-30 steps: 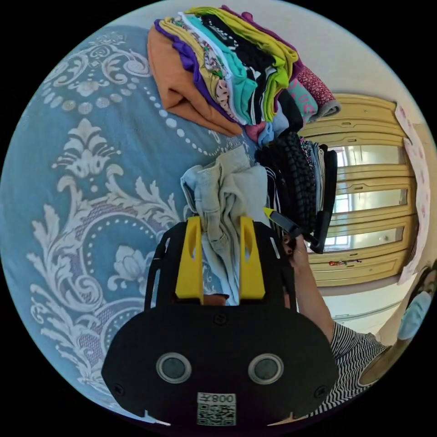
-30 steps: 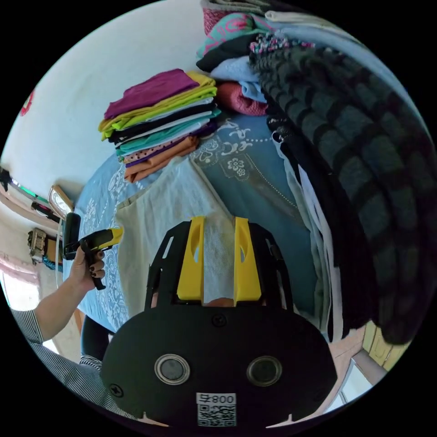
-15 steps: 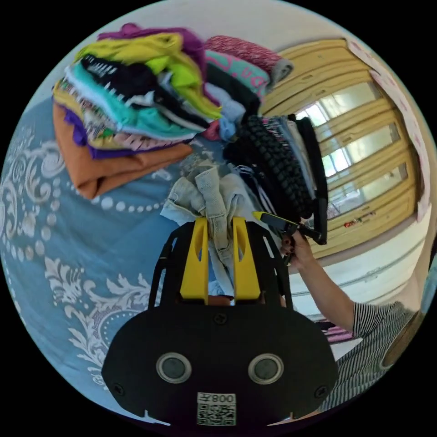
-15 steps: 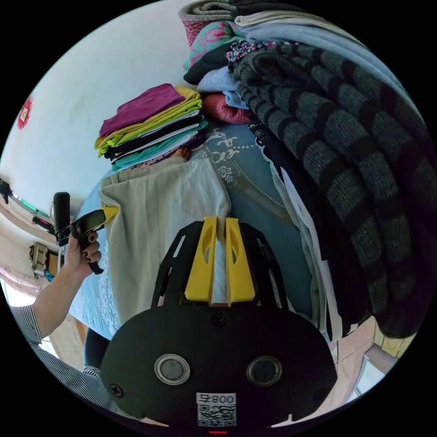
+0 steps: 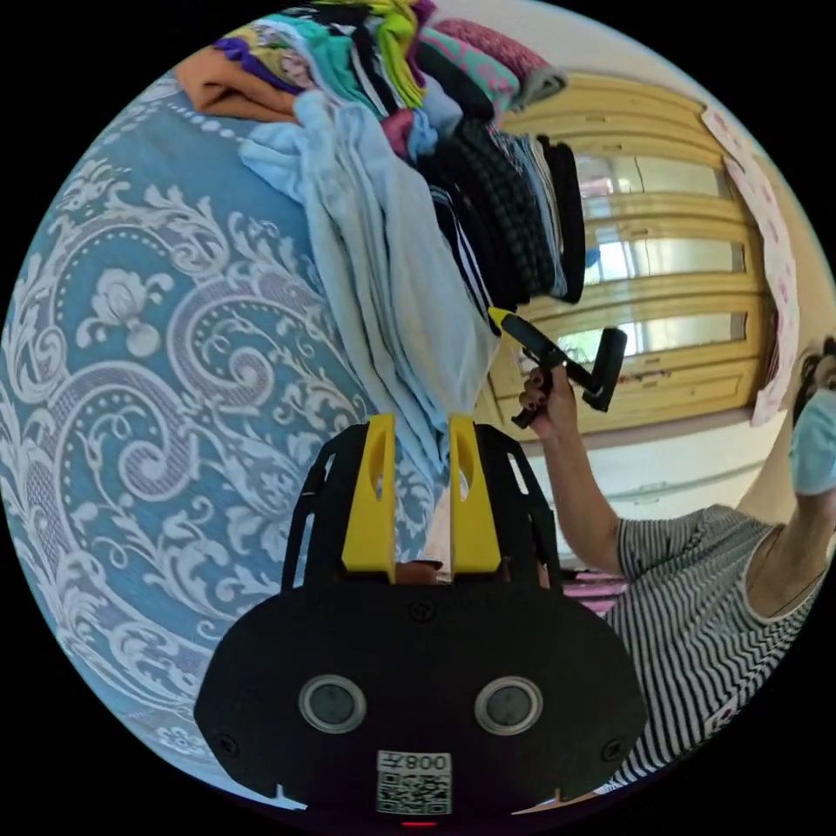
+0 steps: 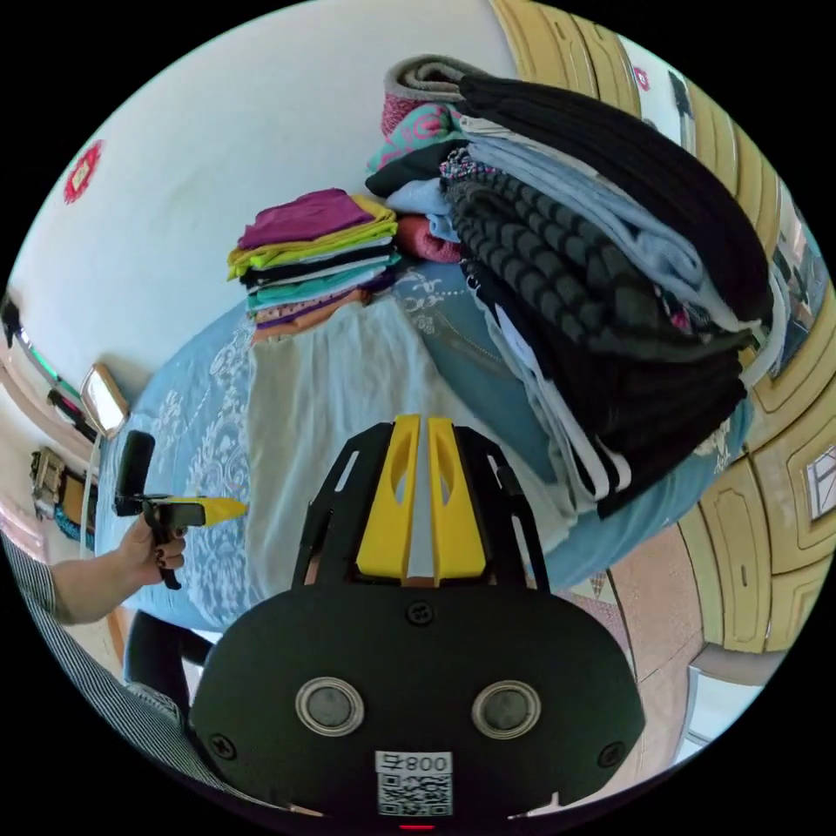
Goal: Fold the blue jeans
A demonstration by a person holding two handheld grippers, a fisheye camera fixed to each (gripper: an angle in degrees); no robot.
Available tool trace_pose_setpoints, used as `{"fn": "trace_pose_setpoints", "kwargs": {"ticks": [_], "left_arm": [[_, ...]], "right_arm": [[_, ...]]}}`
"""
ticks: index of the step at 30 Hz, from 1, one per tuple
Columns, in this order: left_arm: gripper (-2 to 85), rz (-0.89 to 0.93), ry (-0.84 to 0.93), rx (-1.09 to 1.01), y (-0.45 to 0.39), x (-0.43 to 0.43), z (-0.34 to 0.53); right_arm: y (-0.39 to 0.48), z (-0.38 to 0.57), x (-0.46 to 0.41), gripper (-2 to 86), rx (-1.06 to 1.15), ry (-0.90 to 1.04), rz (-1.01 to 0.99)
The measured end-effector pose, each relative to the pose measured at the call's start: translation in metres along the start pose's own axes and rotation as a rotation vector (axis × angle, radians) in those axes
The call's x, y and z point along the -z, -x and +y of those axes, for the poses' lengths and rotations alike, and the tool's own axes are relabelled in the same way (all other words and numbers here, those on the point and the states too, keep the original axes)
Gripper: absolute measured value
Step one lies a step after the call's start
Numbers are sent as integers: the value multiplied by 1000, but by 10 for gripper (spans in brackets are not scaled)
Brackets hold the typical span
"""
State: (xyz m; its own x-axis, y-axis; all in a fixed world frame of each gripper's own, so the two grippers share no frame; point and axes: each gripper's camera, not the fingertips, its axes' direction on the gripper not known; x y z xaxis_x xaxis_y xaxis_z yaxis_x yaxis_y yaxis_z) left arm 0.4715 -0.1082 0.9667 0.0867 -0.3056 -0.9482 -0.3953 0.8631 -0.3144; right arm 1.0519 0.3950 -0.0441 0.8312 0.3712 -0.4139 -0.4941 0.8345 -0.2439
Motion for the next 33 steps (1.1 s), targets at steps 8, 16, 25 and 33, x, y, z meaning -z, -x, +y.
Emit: {"fn": "trace_pose_setpoints", "kwargs": {"ticks": [8, 16, 25, 33], "left_arm": [[50, -151, -77, -144, -61, 5, 26], [34, -296, 147, -303, -108, -47, 35], [26, -134, 110, -349, -158, -31, 84], [58, -60, 33, -264, -188, 1, 141]], "right_arm": [[-5, 16, 7, 4, -58, 97, 11], [16, -1, 98, 5, 9, -56, -40], [33, -94, 237, 55, 120, -407, 185], [33, -182, 268, 86, 77, -346, 298]]}}
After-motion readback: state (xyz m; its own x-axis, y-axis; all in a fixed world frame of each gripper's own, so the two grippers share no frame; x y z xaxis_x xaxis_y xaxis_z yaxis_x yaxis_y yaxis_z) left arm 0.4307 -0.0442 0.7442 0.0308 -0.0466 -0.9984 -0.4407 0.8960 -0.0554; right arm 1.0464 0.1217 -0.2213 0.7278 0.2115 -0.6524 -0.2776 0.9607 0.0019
